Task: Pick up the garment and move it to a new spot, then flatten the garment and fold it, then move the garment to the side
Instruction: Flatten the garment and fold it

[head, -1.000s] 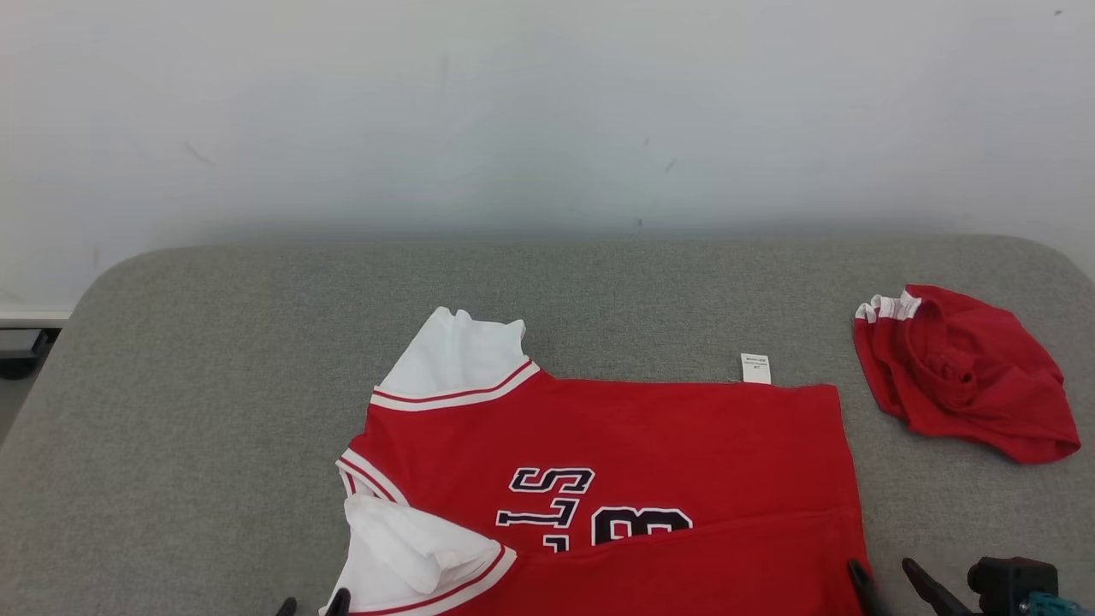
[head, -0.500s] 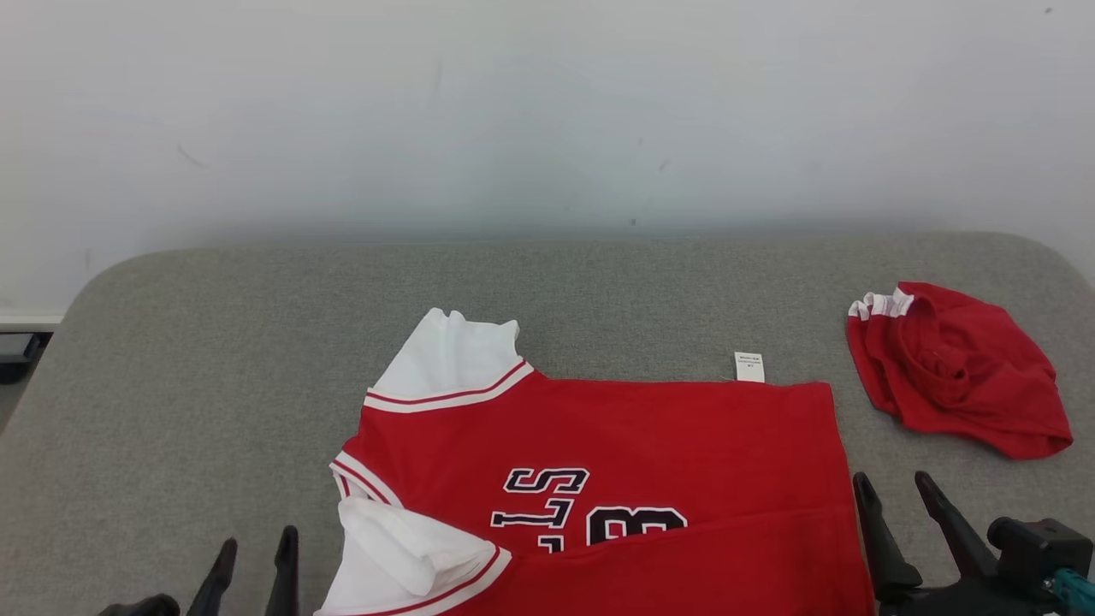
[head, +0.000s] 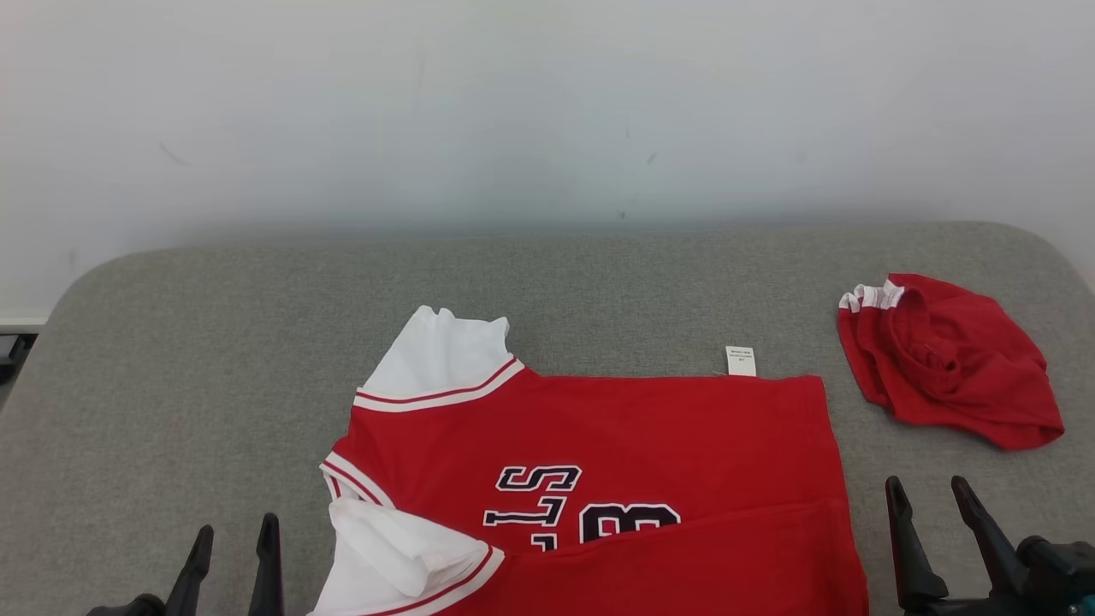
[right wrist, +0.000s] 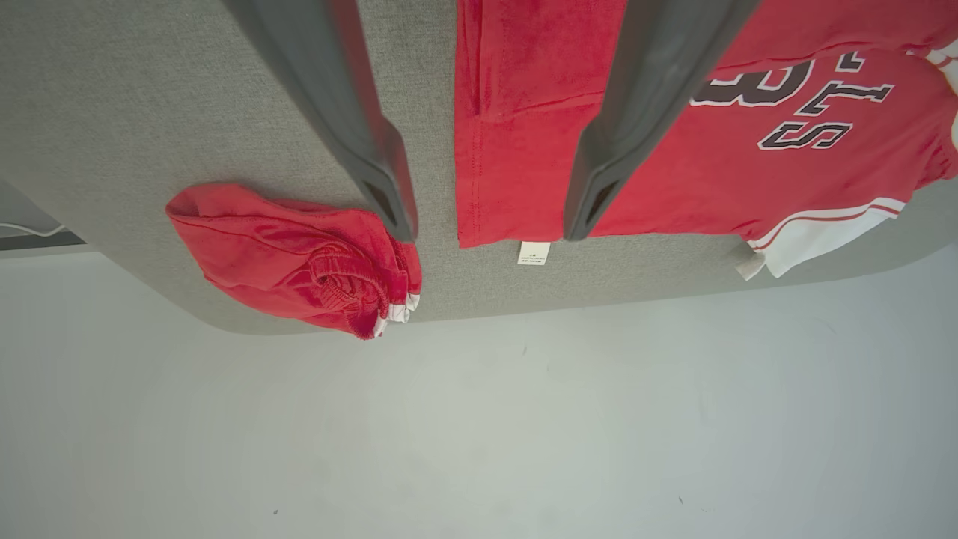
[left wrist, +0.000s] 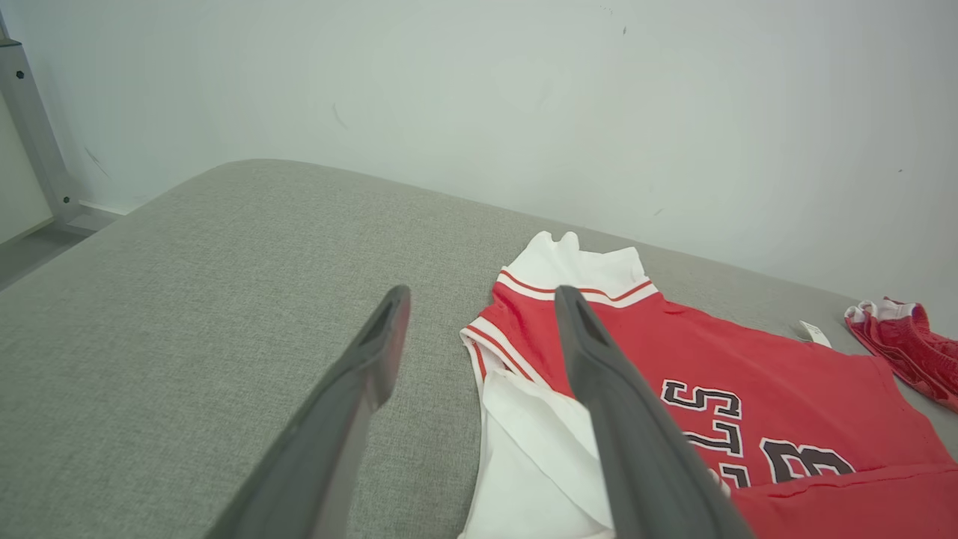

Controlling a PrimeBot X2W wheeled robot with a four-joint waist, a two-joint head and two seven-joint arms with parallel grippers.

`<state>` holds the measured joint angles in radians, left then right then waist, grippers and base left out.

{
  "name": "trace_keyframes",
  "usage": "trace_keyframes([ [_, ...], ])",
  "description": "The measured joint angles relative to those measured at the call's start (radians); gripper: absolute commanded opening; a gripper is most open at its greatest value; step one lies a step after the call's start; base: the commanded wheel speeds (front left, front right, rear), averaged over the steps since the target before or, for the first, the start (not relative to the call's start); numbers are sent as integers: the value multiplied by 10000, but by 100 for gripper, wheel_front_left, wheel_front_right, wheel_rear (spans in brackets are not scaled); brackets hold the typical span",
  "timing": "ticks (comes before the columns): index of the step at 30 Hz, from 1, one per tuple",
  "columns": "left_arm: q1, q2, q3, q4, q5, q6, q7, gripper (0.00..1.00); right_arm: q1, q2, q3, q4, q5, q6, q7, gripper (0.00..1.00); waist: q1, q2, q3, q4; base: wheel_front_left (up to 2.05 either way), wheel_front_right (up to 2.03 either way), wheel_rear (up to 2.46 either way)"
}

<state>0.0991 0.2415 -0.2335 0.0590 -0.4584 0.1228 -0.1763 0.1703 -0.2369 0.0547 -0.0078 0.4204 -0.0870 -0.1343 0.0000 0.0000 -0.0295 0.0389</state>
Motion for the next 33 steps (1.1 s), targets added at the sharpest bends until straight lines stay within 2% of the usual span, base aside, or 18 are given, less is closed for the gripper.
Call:
trace_keyframes([
  [7,-59,-84,-13,-17,69,0,150,100,-18,13,25,23,-17,-23,40,100,-1,0,93,92,0,0,0],
  [12,-884,-73,-140,320,84,-13,399,100,-901,-17,71,407,-54,-27,385,100,0,0,223,141,0,0,0],
  [24,-3065,-77,-462,1519,-267,-945,1262,100,-2443,-29,339,1467,-119,-79,1175,100,1,0,896,138,0,0,0],
  [33,-5243,69,-709,2947,-261,-1687,1965,100,-4285,-15,631,2426,-205,-98,1812,100,2,1,1881,52,0,0,0],
])
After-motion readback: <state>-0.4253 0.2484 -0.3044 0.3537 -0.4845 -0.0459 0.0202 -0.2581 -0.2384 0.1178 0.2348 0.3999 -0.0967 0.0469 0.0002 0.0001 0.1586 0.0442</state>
